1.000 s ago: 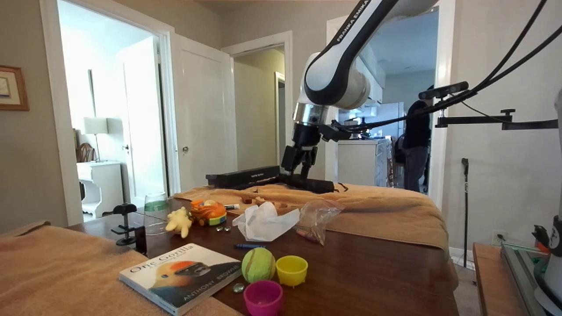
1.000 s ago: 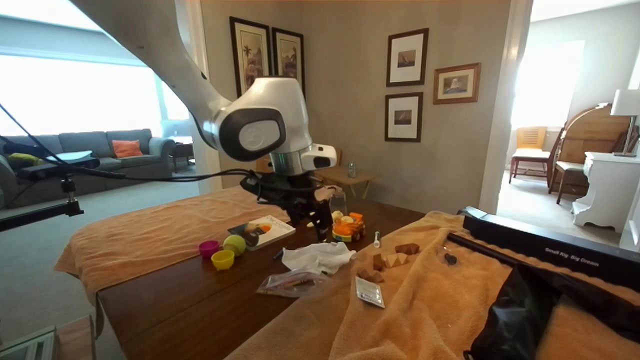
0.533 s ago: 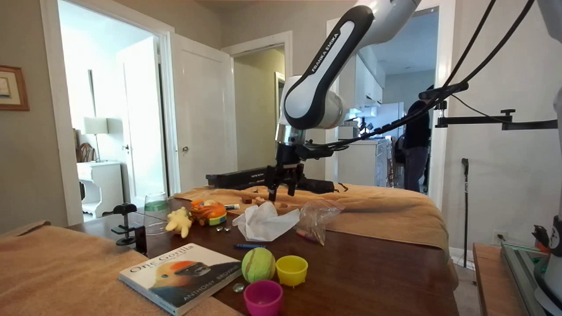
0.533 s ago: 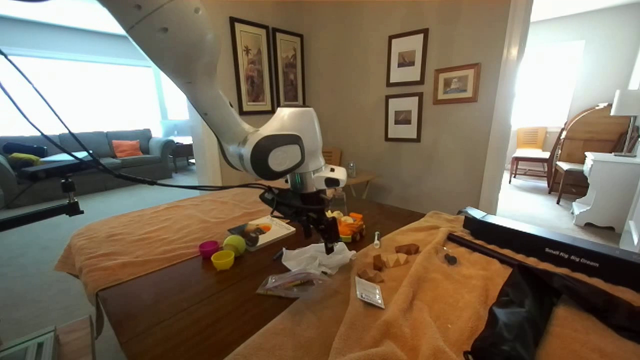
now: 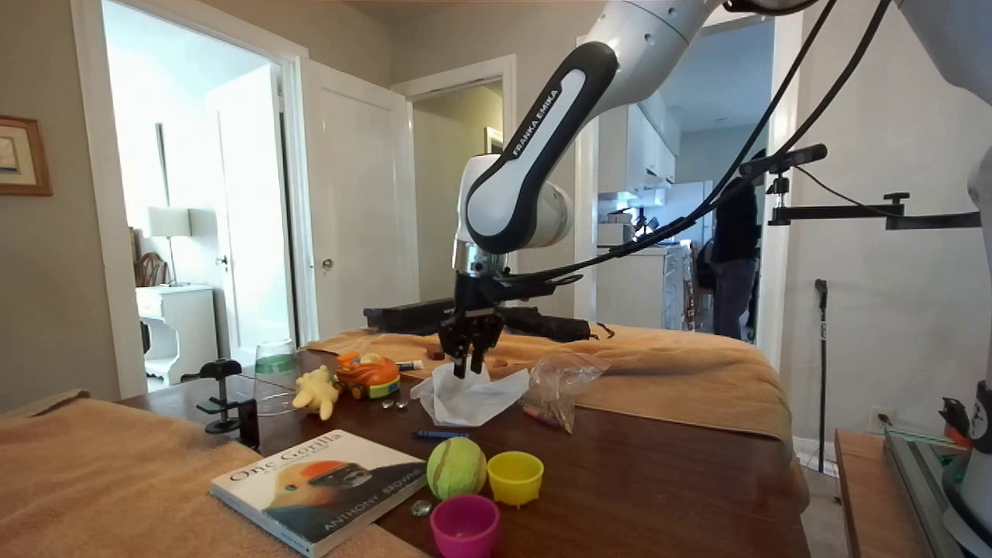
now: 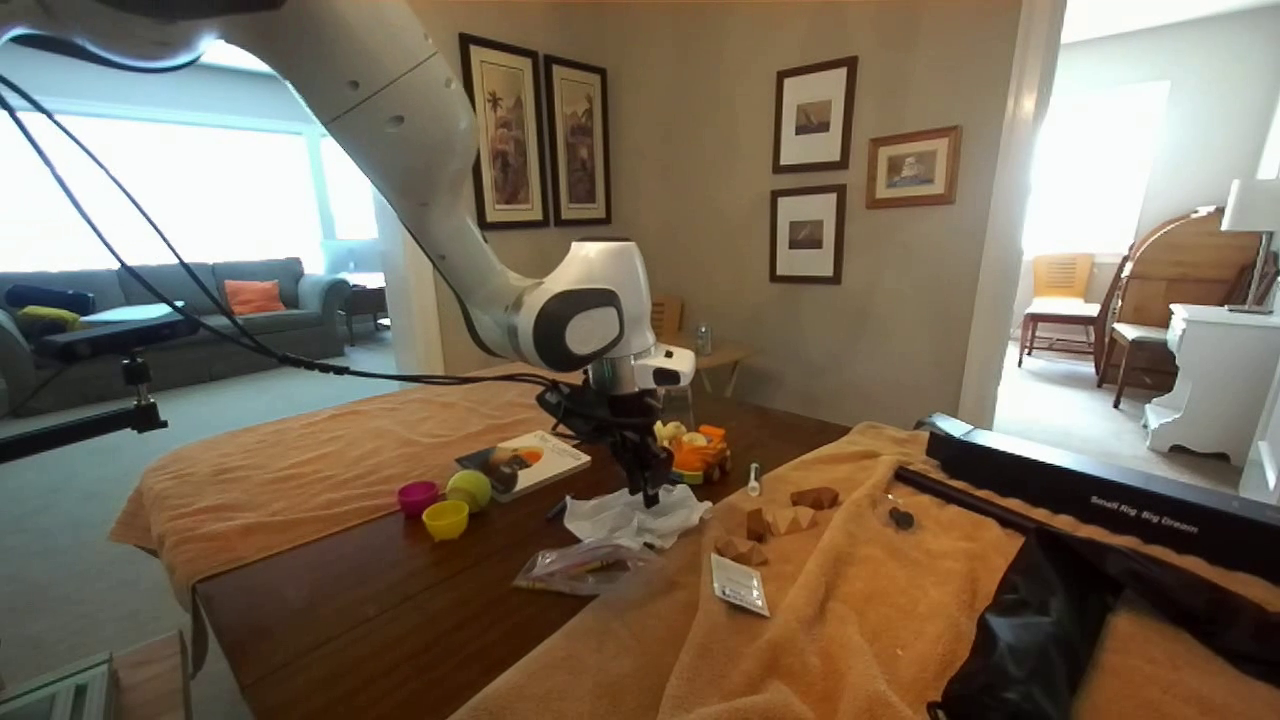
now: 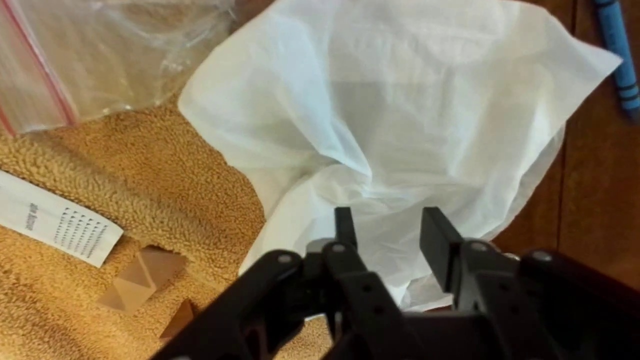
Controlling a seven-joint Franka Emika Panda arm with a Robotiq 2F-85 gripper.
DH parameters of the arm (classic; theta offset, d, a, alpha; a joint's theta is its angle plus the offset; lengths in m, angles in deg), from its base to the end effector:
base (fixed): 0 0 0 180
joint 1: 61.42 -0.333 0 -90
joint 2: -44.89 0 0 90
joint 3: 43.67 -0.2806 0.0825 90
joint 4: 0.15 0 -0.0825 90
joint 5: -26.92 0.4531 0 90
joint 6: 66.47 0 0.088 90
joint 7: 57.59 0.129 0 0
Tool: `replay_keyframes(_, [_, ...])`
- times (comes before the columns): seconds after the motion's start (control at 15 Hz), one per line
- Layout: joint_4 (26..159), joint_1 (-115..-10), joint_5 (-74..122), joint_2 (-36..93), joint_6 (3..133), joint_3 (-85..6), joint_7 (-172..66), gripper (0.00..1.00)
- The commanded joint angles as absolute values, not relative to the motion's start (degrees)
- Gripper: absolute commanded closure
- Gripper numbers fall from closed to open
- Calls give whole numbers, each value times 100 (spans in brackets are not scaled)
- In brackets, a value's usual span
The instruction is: Cover the blue crayon with the napkin
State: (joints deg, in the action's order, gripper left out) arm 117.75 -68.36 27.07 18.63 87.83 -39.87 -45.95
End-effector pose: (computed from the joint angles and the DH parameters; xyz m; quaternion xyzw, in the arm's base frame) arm 0.6390 0.0331 0.1183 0.9935 -0.0702 0.0899 0.0021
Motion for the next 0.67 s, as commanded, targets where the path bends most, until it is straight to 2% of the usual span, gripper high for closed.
replay_keyframes(0.0, [11285, -6961, 2561, 1514, 8611, -3892, -4233, 92])
replay_keyframes(0.13, [11104, -6914, 2657, 1381, 8594, -3941, -4239, 100])
replay_keyframes(0.6, [10510, -6743, 2883, 900, 8595, -4139, -4380, 100])
